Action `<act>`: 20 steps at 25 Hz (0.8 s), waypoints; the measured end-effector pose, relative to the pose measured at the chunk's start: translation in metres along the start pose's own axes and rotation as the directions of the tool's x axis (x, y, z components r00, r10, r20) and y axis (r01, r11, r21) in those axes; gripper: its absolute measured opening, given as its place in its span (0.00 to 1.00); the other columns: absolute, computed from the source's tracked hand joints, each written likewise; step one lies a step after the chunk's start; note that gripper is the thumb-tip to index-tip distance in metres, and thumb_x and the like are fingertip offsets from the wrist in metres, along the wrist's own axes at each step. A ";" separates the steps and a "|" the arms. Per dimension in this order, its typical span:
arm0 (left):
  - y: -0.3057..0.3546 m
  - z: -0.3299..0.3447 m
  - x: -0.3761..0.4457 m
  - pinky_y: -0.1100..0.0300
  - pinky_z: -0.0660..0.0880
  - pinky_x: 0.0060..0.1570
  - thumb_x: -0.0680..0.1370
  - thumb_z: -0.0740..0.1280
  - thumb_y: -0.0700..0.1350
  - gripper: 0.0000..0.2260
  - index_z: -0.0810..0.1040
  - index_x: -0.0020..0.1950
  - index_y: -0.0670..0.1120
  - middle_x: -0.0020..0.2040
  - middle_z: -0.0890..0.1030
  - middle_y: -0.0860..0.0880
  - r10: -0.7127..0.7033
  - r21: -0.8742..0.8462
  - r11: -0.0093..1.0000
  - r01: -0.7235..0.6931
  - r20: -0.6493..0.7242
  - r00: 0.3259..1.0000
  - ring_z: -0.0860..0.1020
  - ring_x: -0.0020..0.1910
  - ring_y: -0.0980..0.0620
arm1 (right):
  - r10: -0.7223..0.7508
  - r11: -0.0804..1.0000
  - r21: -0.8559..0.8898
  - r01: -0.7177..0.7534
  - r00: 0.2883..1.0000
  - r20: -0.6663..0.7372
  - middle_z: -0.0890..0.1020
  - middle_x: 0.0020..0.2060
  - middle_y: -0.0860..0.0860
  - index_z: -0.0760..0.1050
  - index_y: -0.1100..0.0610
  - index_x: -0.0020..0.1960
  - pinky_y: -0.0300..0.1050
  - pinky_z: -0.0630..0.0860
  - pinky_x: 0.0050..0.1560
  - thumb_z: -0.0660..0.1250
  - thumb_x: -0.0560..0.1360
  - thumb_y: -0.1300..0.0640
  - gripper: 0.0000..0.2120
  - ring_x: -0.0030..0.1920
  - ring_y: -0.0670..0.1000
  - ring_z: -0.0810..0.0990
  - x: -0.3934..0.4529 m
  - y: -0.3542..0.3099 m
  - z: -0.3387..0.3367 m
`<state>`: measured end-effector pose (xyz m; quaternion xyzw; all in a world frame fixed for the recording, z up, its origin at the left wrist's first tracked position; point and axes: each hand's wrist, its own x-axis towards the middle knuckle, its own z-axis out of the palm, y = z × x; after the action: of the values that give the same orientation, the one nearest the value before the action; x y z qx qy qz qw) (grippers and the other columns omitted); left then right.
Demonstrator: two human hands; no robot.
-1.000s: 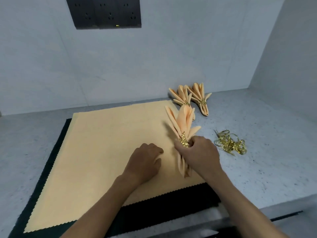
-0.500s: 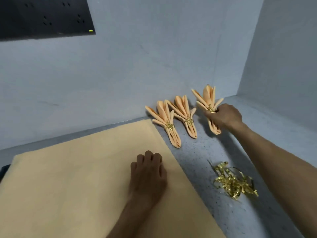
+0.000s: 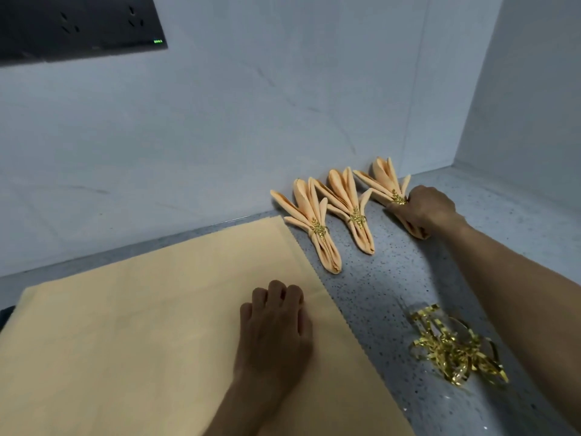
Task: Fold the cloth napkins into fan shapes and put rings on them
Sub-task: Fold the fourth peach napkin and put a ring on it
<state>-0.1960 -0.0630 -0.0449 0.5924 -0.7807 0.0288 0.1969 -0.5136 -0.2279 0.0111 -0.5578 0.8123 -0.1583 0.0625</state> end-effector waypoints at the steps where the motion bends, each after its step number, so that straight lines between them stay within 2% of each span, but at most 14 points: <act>1: 0.000 0.000 0.000 0.55 0.69 0.49 0.78 0.53 0.53 0.06 0.68 0.52 0.55 0.52 0.71 0.54 0.005 0.000 1.000 -0.005 -0.007 1.000 0.67 0.48 0.52 | -0.004 1.000 0.000 0.004 1.000 0.009 0.79 0.34 0.54 0.74 0.58 0.39 0.43 0.67 0.32 0.65 0.73 0.31 0.28 0.36 0.54 0.77 0.002 0.001 0.000; 5: 0.000 -0.001 0.001 0.55 0.68 0.48 0.78 0.53 0.52 0.07 0.68 0.53 0.54 0.52 0.70 0.53 0.021 0.013 1.000 -0.021 -0.013 1.000 0.67 0.48 0.52 | 0.058 0.998 -0.043 -0.056 0.997 0.045 0.79 0.41 0.53 0.72 0.58 0.45 0.46 0.70 0.38 0.67 0.67 0.27 0.32 0.41 0.54 0.77 -0.015 0.003 -0.003; 8: -0.003 -0.002 0.007 0.54 0.69 0.48 0.78 0.57 0.50 0.07 0.71 0.53 0.52 0.52 0.72 0.52 0.020 0.006 1.000 -0.020 -0.003 1.000 0.68 0.49 0.51 | -0.033 0.989 -0.146 0.016 0.993 -0.114 0.77 0.47 0.55 0.72 0.57 0.53 0.51 0.74 0.47 0.64 0.71 0.29 0.31 0.47 0.57 0.75 -0.069 0.001 -0.013; 10: -0.004 -0.007 0.004 0.52 0.71 0.50 0.76 0.61 0.47 0.07 0.75 0.53 0.50 0.52 0.76 0.51 -0.006 -0.153 0.988 0.007 0.006 1.000 0.72 0.50 0.50 | -0.161 0.982 -0.127 0.140 0.971 -0.175 0.78 0.53 0.57 0.72 0.57 0.58 0.53 0.75 0.50 0.62 0.74 0.33 0.28 0.51 0.58 0.75 -0.120 -0.005 -0.023; 12: -0.006 -0.020 -0.010 0.53 0.72 0.51 0.75 0.64 0.42 0.07 0.79 0.50 0.49 0.50 0.79 0.51 -0.110 -0.436 0.894 0.101 0.005 0.994 0.75 0.50 0.50 | -0.270 0.963 -0.070 0.261 0.942 -0.199 0.78 0.59 0.56 0.74 0.56 0.63 0.54 0.75 0.54 0.63 0.76 0.37 0.26 0.56 0.58 0.75 -0.180 -0.016 -0.033; 14: -0.012 -0.037 -0.034 0.57 0.72 0.50 0.74 0.65 0.39 0.07 0.79 0.48 0.48 0.46 0.79 0.52 -0.144 -0.558 0.819 0.132 0.023 0.989 0.76 0.49 0.51 | -0.422 0.902 0.000 0.433 0.879 -0.222 0.79 0.60 0.51 0.76 0.54 0.63 0.52 0.73 0.57 0.65 0.77 0.42 0.20 0.59 0.55 0.74 -0.239 -0.030 -0.032; 17: -0.034 -0.074 -0.100 0.60 0.72 0.49 0.73 0.63 0.44 0.07 0.80 0.46 0.49 0.46 0.79 0.54 0.026 -0.501 0.864 0.046 0.135 0.991 0.76 0.48 0.52 | -0.657 0.738 0.128 0.663 0.749 -0.086 0.81 0.52 0.42 0.79 0.49 0.54 0.50 0.76 0.52 0.65 0.77 0.46 0.10 0.53 0.48 0.77 -0.326 -0.049 -0.010; 20: -0.063 -0.110 -0.173 0.57 0.70 0.59 0.71 0.59 0.61 0.21 0.81 0.54 0.52 0.59 0.77 0.58 0.184 -0.317 0.944 -0.098 0.256 0.949 0.73 0.57 0.55 | -0.743 0.661 0.261 0.704 0.663 0.093 0.80 0.51 0.37 0.80 0.46 0.51 0.46 0.75 0.52 0.66 0.75 0.43 0.10 0.52 0.42 0.77 -0.376 -0.052 0.016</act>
<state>-0.0685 0.1065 -0.0146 0.4957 -0.8367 -0.1606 0.1685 -0.3242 0.1007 -0.0157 -0.8385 0.4915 -0.1972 0.1282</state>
